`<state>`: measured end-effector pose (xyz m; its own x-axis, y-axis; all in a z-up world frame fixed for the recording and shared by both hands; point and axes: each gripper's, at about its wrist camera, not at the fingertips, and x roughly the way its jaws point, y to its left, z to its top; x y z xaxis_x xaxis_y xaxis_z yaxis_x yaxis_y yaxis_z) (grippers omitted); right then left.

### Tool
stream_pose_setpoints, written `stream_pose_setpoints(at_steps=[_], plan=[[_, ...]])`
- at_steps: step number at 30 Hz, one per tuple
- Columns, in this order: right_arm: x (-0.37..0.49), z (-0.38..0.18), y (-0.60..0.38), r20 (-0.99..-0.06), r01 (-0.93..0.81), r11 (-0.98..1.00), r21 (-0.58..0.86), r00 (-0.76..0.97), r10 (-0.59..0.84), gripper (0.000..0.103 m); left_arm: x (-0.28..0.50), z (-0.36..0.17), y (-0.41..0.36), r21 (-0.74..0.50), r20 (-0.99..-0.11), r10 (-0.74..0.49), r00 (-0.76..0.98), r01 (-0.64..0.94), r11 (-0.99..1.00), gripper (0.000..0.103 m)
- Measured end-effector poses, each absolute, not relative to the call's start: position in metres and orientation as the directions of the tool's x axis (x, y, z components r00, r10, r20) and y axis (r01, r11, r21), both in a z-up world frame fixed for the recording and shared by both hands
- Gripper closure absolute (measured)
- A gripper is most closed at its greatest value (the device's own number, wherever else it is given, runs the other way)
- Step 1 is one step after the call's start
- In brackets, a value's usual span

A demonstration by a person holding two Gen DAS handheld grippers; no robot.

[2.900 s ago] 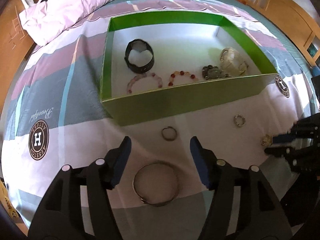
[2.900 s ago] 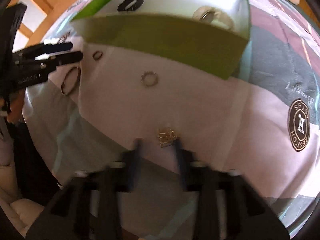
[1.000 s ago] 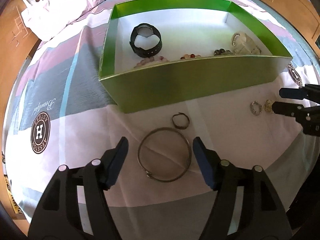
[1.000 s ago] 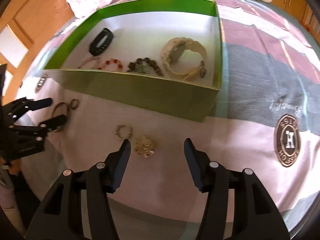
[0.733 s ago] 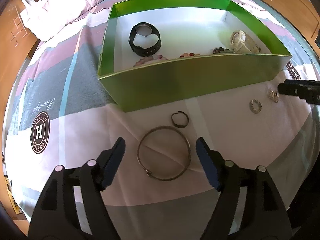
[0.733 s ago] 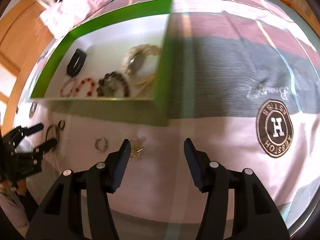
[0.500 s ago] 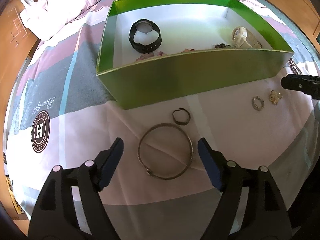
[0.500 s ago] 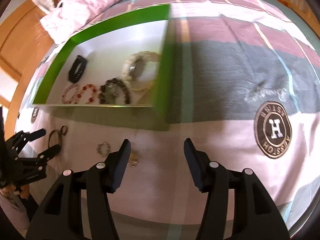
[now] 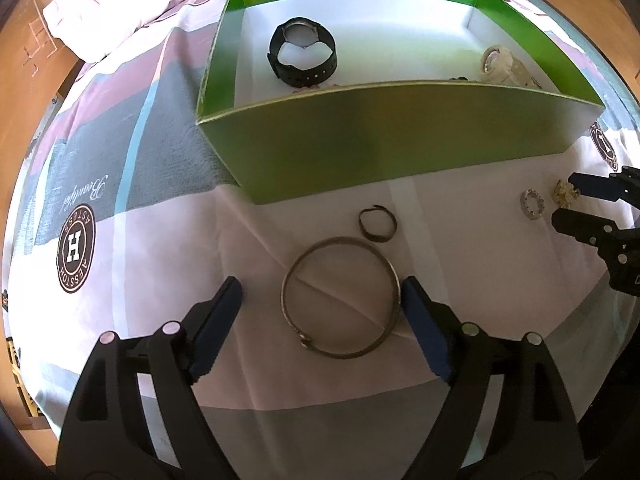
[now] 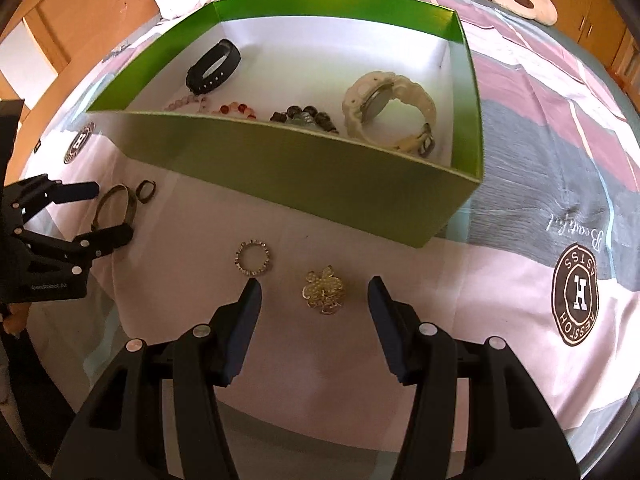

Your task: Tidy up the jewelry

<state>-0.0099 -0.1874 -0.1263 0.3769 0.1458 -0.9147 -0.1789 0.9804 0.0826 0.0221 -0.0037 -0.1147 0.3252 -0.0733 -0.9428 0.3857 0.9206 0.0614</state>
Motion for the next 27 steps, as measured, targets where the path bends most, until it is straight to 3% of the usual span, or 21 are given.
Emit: stream_pose_setpoints(at_steps=[11,14,19,23,27], plan=[[-0.004,-0.131,-0.176,-0.914,-0.208,0.977,0.04,0.387,0.119,0.047,0.02,-0.117,-0.004,0.059,-0.947,-0.071,0.313,0.388,0.92,0.016],[-0.005,-0.131,-0.173,-0.913,-0.219,0.975,0.024,0.392,0.11,0.047,0.019,-0.117,-0.004,0.048,-0.947,-0.083,0.309,0.396,0.917,0.022],[-0.003,-0.132,-0.17,-0.913,-0.221,0.975,0.011,0.395,0.1,0.047,0.019,-0.116,-0.004,0.038,-0.947,-0.094,0.306,0.4,0.916,0.025],[-0.003,-0.132,-0.171,-0.913,-0.22,0.975,0.01,0.395,0.099,0.047,0.021,-0.118,-0.003,0.044,-0.95,-0.083,0.302,0.391,0.919,0.019],[-0.004,-0.132,-0.17,-0.912,-0.222,0.975,0.005,0.398,0.095,0.047,0.02,-0.118,-0.003,0.045,-0.95,-0.082,0.303,0.391,0.919,0.019]])
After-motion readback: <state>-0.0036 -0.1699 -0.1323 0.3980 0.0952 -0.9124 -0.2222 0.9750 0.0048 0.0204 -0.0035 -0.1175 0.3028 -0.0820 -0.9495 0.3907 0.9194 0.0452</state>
